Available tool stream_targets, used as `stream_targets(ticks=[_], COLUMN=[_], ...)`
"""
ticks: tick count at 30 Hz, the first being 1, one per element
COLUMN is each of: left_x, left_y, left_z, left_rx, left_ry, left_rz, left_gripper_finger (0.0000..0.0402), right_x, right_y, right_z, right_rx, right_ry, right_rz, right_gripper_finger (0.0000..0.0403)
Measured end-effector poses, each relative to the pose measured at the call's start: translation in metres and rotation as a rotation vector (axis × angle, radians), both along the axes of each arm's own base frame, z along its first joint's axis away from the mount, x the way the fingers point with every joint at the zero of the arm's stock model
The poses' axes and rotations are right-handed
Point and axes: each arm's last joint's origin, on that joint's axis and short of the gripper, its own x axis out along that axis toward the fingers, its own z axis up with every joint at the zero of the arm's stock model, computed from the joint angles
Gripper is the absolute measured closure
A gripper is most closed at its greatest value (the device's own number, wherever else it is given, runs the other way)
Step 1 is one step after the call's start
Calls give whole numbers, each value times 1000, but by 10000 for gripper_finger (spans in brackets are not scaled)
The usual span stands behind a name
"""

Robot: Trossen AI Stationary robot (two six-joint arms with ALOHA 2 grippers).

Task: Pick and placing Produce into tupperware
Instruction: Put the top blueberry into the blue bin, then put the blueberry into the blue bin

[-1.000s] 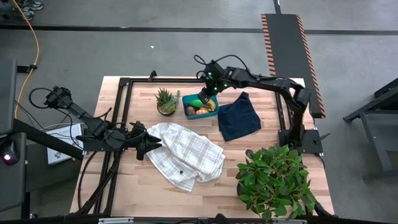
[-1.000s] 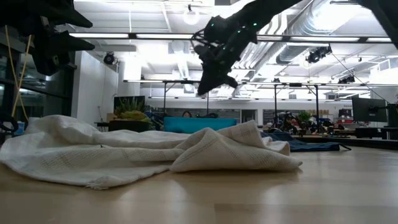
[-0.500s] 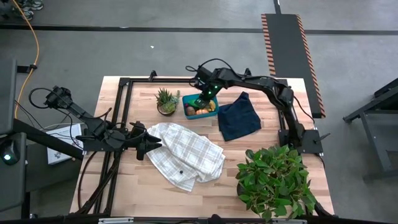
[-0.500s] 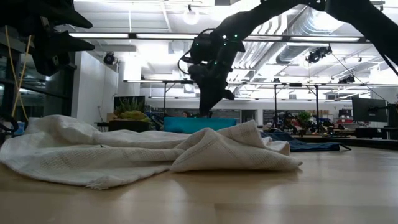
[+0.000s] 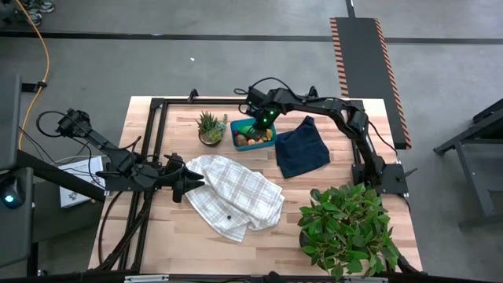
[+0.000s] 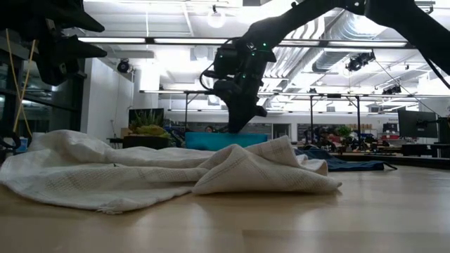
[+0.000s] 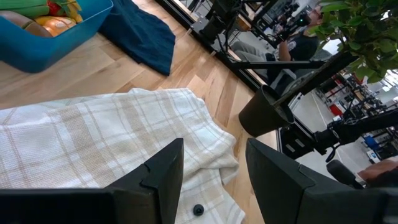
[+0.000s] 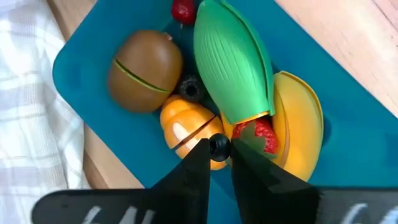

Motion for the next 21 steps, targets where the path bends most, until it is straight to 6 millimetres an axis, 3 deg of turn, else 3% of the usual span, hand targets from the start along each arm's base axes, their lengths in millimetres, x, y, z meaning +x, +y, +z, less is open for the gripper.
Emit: stream_targets(ticks=[13,21], left_x=[0,0], left_y=[0,-2], left_z=[0,1], left_rx=[-6,-26], left_ry=[2,-2], left_rz=[-15,-44], left_gripper_finger=[238,238], right_x=[3,4], right_y=[-1,-1], right_z=[1,11], right_rx=[-11,9], right_ry=[-30,-101], right_rz=[-8,6], right_gripper_finger=[291,286])
